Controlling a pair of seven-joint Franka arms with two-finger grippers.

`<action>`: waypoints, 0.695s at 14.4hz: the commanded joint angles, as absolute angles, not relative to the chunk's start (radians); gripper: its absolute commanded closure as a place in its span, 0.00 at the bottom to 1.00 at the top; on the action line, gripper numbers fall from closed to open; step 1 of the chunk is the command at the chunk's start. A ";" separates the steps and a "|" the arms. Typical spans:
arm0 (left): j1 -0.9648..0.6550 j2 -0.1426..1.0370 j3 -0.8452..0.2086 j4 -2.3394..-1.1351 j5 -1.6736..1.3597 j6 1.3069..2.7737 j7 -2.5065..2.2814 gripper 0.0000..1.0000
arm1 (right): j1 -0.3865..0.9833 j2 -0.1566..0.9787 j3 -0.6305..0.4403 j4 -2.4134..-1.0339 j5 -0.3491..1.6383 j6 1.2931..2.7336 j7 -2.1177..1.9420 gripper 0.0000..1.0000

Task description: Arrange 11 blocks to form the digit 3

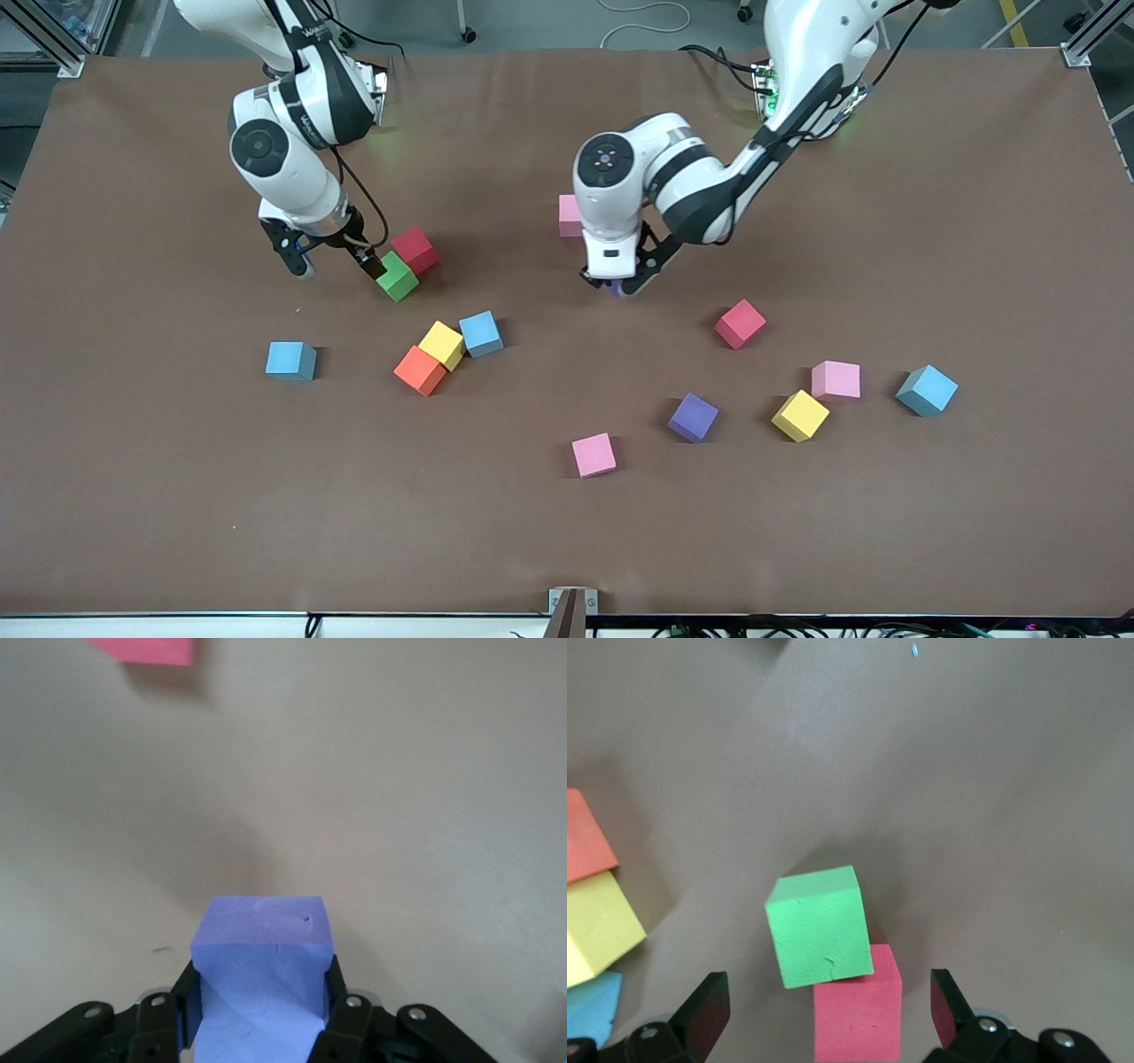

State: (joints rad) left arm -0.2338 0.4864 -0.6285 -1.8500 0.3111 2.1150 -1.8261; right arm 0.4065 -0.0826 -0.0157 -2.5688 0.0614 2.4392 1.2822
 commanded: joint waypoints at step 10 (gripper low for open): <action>-0.152 0.336 -0.724 -2.261 0.270 2.422 -2.495 0.69 | 0.545 0.027 -0.018 -2.709 0.069 2.756 1.378 0.00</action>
